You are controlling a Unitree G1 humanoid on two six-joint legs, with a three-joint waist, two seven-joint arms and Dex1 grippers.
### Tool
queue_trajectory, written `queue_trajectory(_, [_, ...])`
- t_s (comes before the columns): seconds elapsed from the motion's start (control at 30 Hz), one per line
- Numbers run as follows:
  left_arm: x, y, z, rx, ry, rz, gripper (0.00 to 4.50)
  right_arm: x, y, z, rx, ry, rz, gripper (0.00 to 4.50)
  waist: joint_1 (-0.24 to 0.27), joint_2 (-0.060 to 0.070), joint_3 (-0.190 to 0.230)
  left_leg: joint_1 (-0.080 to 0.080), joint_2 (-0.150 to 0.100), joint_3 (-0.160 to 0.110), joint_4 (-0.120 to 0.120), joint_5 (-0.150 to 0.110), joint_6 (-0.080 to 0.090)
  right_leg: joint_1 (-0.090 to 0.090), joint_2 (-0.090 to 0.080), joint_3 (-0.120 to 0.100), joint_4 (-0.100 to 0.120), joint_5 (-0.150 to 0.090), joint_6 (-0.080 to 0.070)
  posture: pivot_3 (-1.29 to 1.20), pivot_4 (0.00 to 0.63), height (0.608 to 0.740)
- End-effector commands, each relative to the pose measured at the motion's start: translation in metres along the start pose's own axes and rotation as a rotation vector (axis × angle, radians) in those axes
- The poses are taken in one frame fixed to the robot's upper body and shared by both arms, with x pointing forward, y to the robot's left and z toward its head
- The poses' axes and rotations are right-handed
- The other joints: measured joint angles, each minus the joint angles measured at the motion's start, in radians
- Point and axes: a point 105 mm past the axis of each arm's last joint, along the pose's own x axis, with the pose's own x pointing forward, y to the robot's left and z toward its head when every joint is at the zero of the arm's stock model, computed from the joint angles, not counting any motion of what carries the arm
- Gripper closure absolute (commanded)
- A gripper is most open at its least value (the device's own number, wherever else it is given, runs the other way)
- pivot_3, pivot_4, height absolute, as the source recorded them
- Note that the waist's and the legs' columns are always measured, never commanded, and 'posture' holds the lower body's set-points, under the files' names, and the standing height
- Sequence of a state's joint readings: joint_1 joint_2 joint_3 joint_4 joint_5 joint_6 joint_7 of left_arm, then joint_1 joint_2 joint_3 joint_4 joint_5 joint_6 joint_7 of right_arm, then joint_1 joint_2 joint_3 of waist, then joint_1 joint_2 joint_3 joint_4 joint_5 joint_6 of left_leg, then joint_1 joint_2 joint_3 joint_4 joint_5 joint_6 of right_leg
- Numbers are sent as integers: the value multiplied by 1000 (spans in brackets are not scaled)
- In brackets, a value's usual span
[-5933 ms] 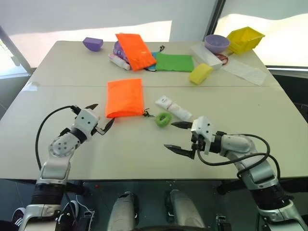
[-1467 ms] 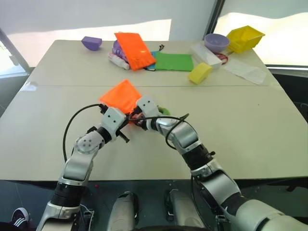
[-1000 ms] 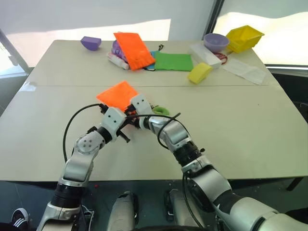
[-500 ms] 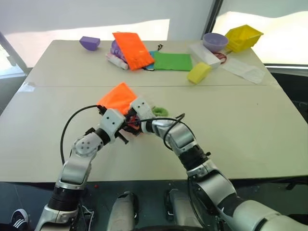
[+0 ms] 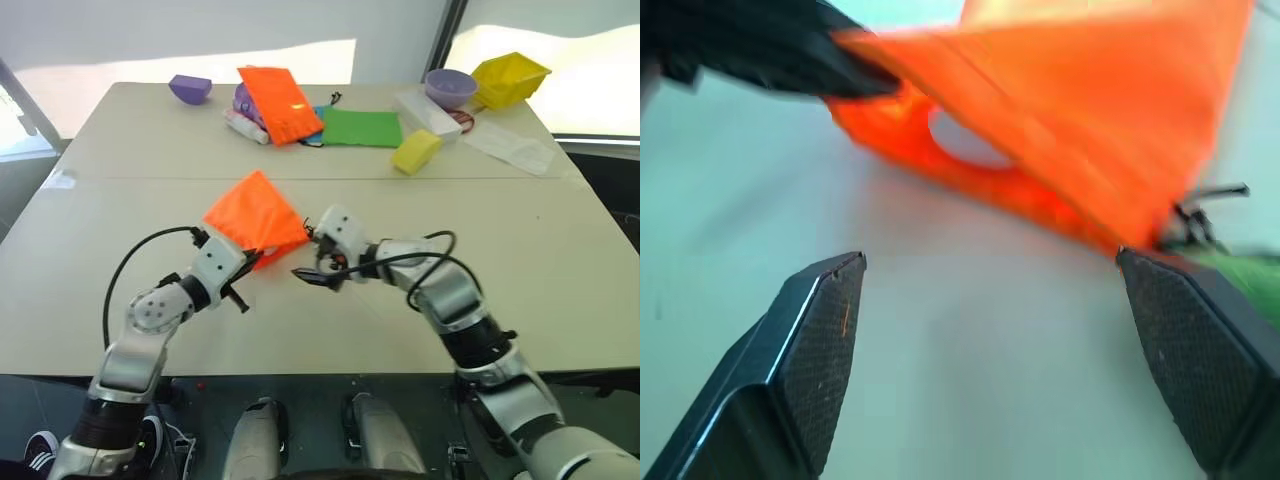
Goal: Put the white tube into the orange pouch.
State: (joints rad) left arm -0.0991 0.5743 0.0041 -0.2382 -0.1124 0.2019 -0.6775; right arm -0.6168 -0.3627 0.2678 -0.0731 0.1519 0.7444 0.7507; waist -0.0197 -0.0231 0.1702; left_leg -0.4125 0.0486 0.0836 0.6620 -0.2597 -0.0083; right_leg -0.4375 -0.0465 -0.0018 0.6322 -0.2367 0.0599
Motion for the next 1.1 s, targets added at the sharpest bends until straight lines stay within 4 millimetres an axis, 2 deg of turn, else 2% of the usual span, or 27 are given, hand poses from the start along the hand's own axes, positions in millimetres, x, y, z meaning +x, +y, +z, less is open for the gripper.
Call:
queue_trajectory(0.03, [-10,7,21,31,-82,-23,4500,-6,-21,15,-70,-67,-90,330,-2,0,0,0,0,0,0,0,0,0,0,0,0,0,0,0,150,740])
queue_trajectory(0.13, [-16,12,21,44,-65,-42,4500,2,-33,7,-98,-40,-150,330,-4,0,0,0,1,0,-1,0,0,-1,1,0,0,0,0,0,150,740])
queue_trajectory(0.33, [-17,17,16,63,-48,-36,4500,19,-19,1,-19,-40,-78,330,-1,0,0,-4,0,1,-2,0,0,-4,2,0,0,0,0,0,150,740])
queue_trajectory(0.5, [-10,4,15,44,-58,-50,4500,29,-31,-12,-56,17,-141,330,2,0,0,-6,-1,1,0,0,0,-5,2,0,0,1,2,0,150,740])
queue_trajectory(0.73, [-7,0,16,34,-66,-56,4500,34,-35,-20,-105,58,-171,330,0,0,0,-6,0,1,1,0,0,-5,3,0,0,2,3,0,150,740])
queue_trajectory(0.93, [-5,-2,16,33,-69,-52,4500,36,-35,-13,-62,10,-162,330,0,0,0,-6,0,1,1,0,0,-5,3,0,1,2,3,0,150,740])
queue_trajectory(0.97, [-5,-2,15,32,-67,-52,4500,36,-35,-14,-75,16,-159,860,0,0,0,-5,0,1,1,0,0,-5,3,0,1,2,3,0,150,740])
queue_trajectory(1.03, [-6,-3,14,31,-65,-54,4500,36,-35,-15,-70,13,-165,1606,0,0,0,-5,0,1,1,0,0,-5,3,0,1,2,3,0,150,740])
queue_trajectory(1.1, [-6,-3,14,30,-65,-54,4500,35,-37,-14,-67,11,-173,2746,0,0,0,-5,0,1,1,0,0,-5,3,0,1,2,3,0,150,740])
